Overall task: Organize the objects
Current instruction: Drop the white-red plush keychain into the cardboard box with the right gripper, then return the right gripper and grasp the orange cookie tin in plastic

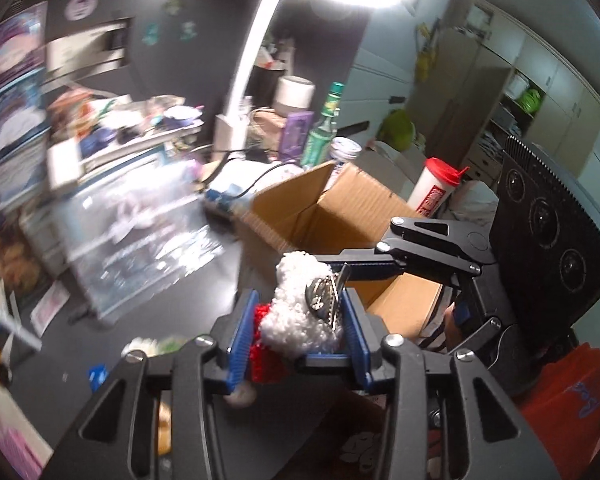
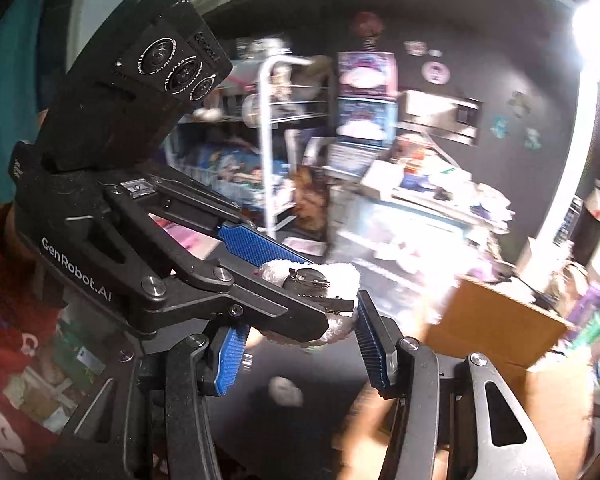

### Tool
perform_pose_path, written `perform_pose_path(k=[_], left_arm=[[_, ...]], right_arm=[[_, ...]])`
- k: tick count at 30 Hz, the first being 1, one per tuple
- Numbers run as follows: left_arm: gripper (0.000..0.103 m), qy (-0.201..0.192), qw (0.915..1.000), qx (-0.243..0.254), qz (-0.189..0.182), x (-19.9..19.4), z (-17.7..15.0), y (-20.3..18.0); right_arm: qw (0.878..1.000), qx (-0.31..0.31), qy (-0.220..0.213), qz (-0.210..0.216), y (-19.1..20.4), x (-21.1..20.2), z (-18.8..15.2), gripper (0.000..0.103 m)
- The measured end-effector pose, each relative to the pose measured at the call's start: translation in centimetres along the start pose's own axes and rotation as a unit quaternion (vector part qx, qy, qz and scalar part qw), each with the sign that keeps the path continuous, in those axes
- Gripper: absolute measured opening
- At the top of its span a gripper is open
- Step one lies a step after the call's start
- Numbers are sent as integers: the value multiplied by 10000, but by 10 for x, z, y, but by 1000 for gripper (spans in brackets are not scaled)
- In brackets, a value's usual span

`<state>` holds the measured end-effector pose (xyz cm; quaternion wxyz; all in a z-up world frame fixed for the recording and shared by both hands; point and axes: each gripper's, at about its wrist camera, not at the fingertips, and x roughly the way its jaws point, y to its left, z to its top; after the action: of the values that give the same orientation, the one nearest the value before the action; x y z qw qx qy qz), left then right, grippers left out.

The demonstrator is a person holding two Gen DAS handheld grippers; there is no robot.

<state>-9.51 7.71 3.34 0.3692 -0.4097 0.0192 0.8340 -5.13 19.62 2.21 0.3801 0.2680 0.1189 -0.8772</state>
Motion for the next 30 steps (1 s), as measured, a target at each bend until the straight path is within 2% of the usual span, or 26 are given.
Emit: perform_pose_path(k=[6, 11, 13, 14, 15, 17, 24, 26, 27, 30], left_arm=[[39, 350, 9990, 119, -239, 46, 45, -12], [39, 631, 9975, 79, -317, 76, 61, -13], [47, 724, 9968, 86, -315, 85, 63, -14], [59, 741, 9967, 89, -309, 87, 64, -14], [72, 725, 9969, 87, -309, 87, 65, -14], [77, 603, 9978, 77, -270, 82, 66, -14], [78, 361, 9993, 44, -94, 60, 63, -3], [80, 232, 9997, 38, 11, 50, 58, 0], [85, 144, 9999, 32, 71, 43, 55, 2], [86, -160, 9993, 7, 327, 21, 42, 8]], right_arm=[[9979, 271, 540, -249, -54, -10, 4, 47], [9924, 410, 1125, -290, -83, 0, 2, 48], [9898, 431, 1326, -283, -89, 5, 0, 53], [9881, 421, 1444, -310, -91, 8, -1, 66], [9873, 412, 1488, -365, -93, 9, -2, 74], [9864, 387, 1513, -504, -97, 7, -3, 74], [9879, 426, 1385, -544, -100, -1, 1, 74], [9889, 427, 1327, -505, -96, -3, 3, 74], [9897, 434, 1280, -479, -94, -4, 4, 74], [9937, 402, 994, -322, -78, -10, 7, 74]])
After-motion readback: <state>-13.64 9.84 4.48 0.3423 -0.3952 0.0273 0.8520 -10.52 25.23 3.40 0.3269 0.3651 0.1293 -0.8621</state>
